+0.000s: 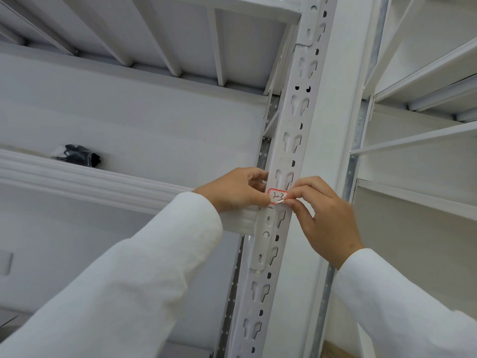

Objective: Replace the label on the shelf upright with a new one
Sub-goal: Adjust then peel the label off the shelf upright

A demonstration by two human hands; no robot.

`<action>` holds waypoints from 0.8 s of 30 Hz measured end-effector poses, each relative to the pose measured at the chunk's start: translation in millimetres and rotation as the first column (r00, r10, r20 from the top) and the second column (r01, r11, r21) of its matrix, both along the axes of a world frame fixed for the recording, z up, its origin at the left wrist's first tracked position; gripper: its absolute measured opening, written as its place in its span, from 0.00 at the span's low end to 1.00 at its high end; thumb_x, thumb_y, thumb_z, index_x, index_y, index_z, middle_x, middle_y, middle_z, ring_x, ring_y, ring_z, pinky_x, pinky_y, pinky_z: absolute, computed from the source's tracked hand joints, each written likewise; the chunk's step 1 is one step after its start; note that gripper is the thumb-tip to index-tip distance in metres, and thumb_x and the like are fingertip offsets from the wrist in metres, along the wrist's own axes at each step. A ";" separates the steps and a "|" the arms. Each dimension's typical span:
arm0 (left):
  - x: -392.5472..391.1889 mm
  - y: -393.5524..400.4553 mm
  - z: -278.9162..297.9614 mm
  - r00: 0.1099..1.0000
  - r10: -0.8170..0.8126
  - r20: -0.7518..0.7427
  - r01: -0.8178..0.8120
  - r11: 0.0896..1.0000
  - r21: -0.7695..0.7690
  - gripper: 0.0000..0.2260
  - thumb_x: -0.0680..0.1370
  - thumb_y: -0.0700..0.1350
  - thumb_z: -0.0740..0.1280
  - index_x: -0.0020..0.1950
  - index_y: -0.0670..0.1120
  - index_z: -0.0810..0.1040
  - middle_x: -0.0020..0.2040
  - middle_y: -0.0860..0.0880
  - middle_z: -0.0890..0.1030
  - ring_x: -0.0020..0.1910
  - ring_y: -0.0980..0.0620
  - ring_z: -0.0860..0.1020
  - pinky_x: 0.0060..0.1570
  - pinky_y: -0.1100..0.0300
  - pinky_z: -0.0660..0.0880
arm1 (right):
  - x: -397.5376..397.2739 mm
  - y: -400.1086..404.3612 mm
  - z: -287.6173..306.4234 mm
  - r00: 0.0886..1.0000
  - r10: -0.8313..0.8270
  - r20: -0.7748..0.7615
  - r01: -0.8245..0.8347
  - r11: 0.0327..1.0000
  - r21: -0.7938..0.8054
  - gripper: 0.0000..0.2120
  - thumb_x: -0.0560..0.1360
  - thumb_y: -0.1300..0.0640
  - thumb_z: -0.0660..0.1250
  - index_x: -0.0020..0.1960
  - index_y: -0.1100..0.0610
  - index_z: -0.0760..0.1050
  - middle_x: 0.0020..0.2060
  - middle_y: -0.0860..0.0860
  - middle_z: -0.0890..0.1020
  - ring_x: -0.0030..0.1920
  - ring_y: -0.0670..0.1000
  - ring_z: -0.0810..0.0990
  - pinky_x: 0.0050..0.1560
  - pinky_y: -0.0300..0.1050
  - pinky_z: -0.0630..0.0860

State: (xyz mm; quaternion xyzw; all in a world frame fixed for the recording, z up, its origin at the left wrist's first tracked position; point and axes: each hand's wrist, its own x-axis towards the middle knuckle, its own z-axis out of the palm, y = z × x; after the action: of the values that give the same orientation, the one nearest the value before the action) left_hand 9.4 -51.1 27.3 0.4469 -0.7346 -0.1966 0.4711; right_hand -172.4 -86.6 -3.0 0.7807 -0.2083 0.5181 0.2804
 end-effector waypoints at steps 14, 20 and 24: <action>-0.2 0.7 -0.8 1.000 0.014 0.012 -0.014 1.000 -0.004 0.21 0.71 0.37 0.69 0.64 0.46 0.74 0.45 0.52 0.82 0.39 0.57 0.79 0.54 0.60 0.75 | 3.4 0.9 -3.9 1.000 0.009 0.030 -0.009 1.000 -0.011 0.13 0.75 0.49 0.58 0.43 0.56 0.77 0.44 0.49 0.79 0.40 0.45 0.74 0.29 0.23 0.63; -0.2 1.9 -0.6 1.000 0.006 -0.006 -0.006 1.000 -0.010 0.19 0.71 0.35 0.68 0.61 0.47 0.75 0.43 0.54 0.81 0.36 0.60 0.78 0.50 0.63 0.74 | -4.0 -1.4 -1.7 0.991 -0.106 -0.083 0.090 0.980 -0.177 0.12 0.72 0.50 0.65 0.48 0.57 0.78 0.45 0.52 0.81 0.43 0.55 0.78 0.44 0.45 0.75; 0.1 2.8 -0.3 1.000 0.008 0.010 -0.008 1.000 -0.011 0.18 0.72 0.37 0.68 0.60 0.48 0.76 0.43 0.54 0.82 0.37 0.60 0.79 0.51 0.63 0.75 | -4.9 -0.3 -2.0 0.985 -0.154 -0.071 0.130 0.955 -0.268 0.11 0.72 0.50 0.67 0.49 0.57 0.79 0.45 0.53 0.81 0.44 0.57 0.78 0.51 0.50 0.71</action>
State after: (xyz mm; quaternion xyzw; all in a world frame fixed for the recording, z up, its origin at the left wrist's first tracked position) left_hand 9.5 -48.3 27.1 0.4483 -0.7361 -0.1884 0.4708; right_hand -177.3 -86.9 -4.9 0.7426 -0.1805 0.4834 0.4271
